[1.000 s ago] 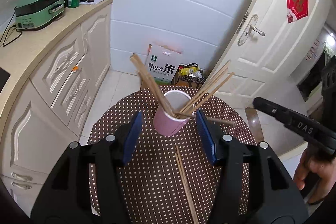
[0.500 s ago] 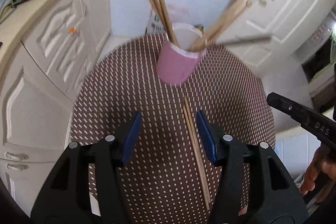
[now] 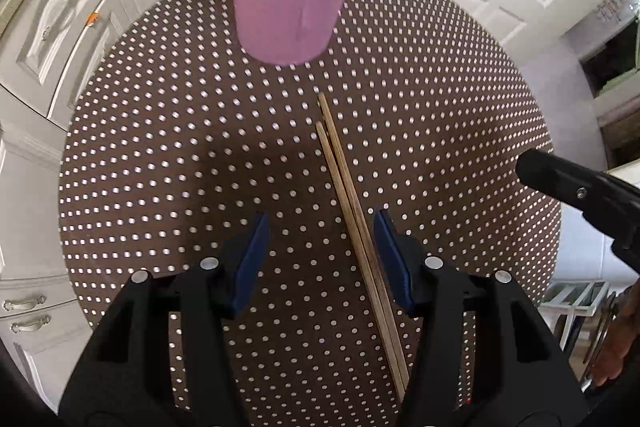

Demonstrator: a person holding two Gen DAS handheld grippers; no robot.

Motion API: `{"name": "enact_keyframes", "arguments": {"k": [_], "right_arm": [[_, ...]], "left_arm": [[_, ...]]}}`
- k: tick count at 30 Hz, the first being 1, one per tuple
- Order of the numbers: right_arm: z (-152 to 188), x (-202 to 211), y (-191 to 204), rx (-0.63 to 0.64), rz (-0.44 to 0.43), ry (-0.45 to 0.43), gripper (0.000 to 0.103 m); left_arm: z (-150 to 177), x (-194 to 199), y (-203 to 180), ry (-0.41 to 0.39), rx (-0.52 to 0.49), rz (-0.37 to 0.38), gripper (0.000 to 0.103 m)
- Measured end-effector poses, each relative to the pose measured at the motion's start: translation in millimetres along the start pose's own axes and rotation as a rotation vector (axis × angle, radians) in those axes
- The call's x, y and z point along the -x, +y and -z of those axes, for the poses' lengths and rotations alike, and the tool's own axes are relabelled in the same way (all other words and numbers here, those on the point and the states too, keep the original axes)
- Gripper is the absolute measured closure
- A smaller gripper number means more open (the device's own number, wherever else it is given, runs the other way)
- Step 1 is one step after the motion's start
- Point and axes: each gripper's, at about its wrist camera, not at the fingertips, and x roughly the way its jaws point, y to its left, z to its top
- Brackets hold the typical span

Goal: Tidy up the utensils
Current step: 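Move the open right gripper back over the remaining sticks, then lower the right gripper onto a lone wooden stick and close on it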

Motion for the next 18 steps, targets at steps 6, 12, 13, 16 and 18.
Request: {"name": "enact_keyframes", "arguments": {"k": [6, 12, 13, 16, 18], "right_arm": [[-2.7, -7.6, -6.1, -0.006, -0.010, 0.025, 0.095], [-5.2, -16.9, -4.4, 0.003, -0.024, 0.053, 0.095], [-5.5, -18.4, -3.6, 0.006, -0.025, 0.057, 0.095], [-6.5, -22.1, -0.7, 0.013, -0.030, 0.067, 0.095], [-7.5, -23.5, -0.3, 0.018, -0.033, 0.071, 0.095]], "left_arm": [[2.3, -18.8, 1.7, 0.041, 0.007, -0.025, 0.049], [-0.9, -28.6, -3.0, 0.046, -0.001, -0.051, 0.049], [-2.1, -29.1, -3.3, 0.043, -0.001, -0.055, 0.049], [-7.5, -31.8, -6.9, 0.041, 0.000, -0.080, 0.048], [-12.0, -34.1, -6.9, 0.045, 0.002, -0.092, 0.048]]}}
